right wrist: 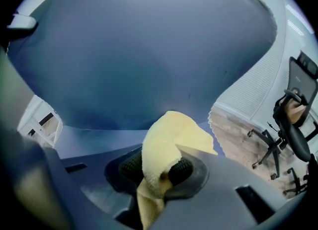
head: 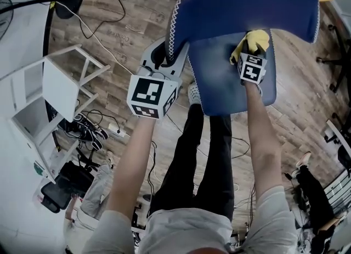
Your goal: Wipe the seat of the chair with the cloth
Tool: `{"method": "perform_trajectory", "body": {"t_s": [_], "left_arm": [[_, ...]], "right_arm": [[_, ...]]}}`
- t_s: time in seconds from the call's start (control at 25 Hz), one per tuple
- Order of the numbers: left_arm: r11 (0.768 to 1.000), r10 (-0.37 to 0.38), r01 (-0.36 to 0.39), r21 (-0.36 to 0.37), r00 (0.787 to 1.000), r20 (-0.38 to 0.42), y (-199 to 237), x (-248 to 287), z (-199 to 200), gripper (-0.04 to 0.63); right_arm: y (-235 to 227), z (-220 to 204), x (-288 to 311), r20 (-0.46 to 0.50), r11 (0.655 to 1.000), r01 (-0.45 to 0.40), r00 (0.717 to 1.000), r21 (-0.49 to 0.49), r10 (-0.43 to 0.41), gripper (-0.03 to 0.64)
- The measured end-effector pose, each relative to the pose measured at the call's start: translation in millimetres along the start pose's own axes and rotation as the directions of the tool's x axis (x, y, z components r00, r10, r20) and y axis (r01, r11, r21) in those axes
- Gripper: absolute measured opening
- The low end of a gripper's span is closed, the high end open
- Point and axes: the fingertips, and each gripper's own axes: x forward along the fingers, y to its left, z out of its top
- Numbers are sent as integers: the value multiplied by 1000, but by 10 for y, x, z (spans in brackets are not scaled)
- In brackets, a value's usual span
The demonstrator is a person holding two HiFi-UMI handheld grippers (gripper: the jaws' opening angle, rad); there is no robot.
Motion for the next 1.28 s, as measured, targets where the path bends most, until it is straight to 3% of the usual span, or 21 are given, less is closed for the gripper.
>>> {"method": "perform_trajectory", "body": {"t_s": [0.28, 0.84, 1.04, 1.28], "left_arm": [[1000, -7, 7, -1, 1000, 4, 1, -20, 3, 141], [1000, -15, 15, 1, 1000, 4, -15, -6, 0, 144], [1000, 1, 0, 17, 1000, -19, -10, -10, -27, 146], [999, 5, -3, 43, 999, -49, 0, -22, -52, 146]], "right_arm": [[518, 6, -50, -21, 994, -24, 1000, -109, 22, 84], [1070, -60, -147, -31, 979, -128, 992, -157, 124, 84], [1359, -140, -215, -46, 956, -198, 980, -216, 193, 84], [1662, -231, -297, -71, 905, -280, 960, -320, 272, 84]]}}
